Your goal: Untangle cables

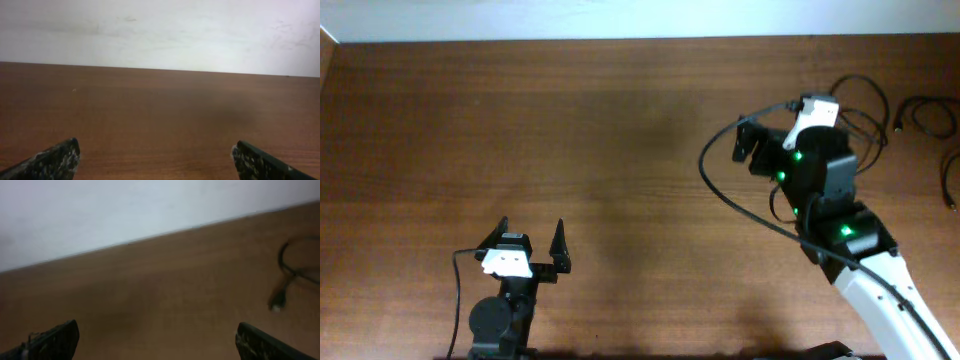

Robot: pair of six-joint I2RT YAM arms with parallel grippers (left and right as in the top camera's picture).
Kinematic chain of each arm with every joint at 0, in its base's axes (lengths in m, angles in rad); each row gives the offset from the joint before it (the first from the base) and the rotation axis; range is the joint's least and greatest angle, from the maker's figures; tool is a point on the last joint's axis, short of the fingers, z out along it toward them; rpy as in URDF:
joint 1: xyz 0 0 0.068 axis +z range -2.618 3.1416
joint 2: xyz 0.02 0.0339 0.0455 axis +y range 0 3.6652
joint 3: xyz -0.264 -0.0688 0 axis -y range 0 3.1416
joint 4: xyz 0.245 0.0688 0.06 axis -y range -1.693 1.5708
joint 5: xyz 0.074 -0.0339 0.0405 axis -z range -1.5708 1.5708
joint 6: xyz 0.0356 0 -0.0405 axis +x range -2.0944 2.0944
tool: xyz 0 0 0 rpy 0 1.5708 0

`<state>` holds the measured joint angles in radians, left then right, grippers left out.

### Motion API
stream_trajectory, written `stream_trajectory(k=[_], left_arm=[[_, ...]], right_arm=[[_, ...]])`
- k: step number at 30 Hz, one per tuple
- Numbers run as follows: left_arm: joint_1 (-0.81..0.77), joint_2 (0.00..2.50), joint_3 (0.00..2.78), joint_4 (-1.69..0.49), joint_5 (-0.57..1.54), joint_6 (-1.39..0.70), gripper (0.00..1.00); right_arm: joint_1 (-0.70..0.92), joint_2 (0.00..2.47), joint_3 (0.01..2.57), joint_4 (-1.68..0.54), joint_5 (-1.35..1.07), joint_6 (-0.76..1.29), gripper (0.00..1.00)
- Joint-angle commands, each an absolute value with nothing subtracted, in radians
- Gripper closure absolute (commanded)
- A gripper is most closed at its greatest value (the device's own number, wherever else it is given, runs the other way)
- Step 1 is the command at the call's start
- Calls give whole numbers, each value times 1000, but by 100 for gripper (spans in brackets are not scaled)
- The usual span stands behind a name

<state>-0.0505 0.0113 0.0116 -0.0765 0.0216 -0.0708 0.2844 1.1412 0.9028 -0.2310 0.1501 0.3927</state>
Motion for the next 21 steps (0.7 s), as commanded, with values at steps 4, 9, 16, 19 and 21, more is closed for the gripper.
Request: stream_trajectory(k=[4,9,16,19,21], left_arm=[[-54,5,9,-83,15,-62,1],[-54,5,9,-83,15,-62,1],[-54,5,9,-83,15,-62,1],[-54,5,9,-83,15,-62,1],[-54,5,9,-83,15,-62,1]], right_arm=[[172,876,433,32,170,398,1],[122,632,131,316,174,397,1],[122,372,6,277,215,397,1],[122,250,6,147,246,396,1],[124,126,6,39,239,318,1]])
